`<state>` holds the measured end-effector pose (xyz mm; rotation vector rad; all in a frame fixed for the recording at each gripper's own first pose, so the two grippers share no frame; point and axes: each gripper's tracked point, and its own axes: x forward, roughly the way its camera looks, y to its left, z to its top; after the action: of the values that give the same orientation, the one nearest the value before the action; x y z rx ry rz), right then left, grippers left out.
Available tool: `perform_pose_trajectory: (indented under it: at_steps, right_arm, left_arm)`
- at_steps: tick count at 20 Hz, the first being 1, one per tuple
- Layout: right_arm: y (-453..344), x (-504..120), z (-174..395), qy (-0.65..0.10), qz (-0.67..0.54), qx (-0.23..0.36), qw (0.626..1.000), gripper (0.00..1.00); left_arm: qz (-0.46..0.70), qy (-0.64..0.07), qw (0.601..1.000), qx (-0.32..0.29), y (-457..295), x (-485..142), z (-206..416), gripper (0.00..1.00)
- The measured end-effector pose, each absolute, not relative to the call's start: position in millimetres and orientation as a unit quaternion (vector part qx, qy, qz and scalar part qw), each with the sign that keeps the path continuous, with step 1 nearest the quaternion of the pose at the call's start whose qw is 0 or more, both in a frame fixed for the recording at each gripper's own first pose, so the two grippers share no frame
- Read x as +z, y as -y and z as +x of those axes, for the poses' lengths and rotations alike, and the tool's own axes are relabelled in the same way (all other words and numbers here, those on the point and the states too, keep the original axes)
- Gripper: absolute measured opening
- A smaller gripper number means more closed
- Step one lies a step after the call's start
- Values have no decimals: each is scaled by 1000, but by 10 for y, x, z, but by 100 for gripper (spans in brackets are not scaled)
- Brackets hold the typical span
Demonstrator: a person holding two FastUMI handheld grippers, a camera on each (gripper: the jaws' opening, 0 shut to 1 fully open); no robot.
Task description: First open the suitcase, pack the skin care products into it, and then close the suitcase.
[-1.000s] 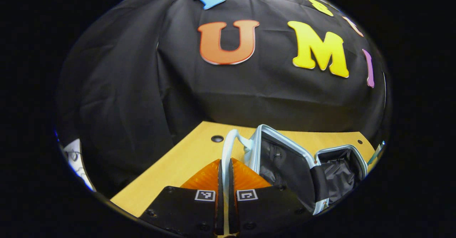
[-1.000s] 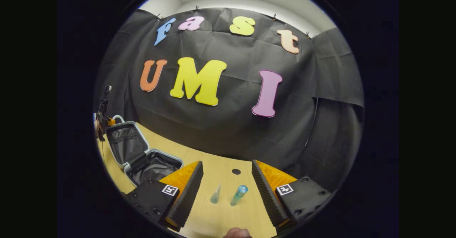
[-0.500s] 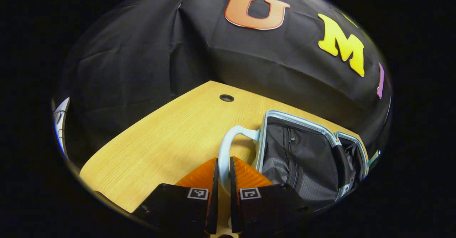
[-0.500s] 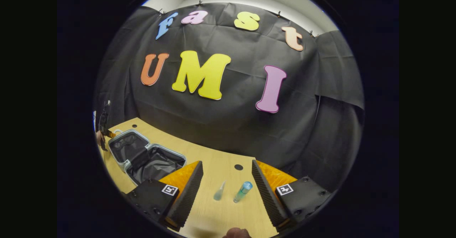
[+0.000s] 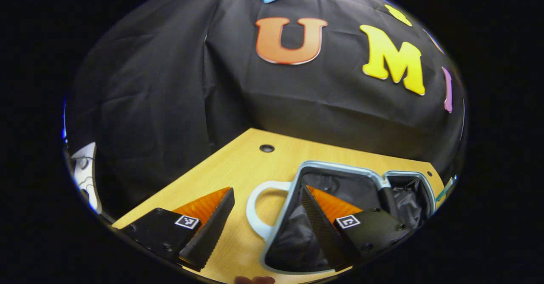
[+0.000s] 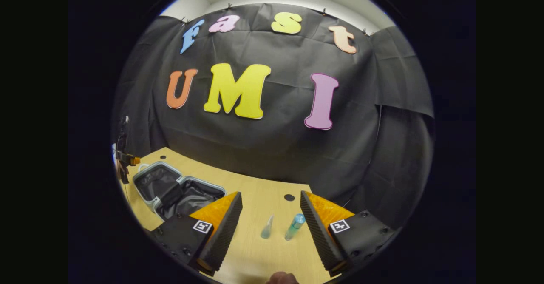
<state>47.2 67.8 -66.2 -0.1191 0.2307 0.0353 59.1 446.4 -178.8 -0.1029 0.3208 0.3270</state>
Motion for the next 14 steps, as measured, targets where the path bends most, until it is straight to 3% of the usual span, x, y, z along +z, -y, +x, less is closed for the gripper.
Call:
perform_pose_trajectory:
  at_steps: [5, 14]
  right_arm:
    - [-334, -658, 429, -105, -39, 6, 994, 81]
    - [563, -918, 295, -116, -31, -18, 993, 81]
  left_arm:
    - [-36, -106, 986, 120, -3143, -1050, 471, 98]
    - [-16, -107, 993, 44, -1204, -909, 160, 98]
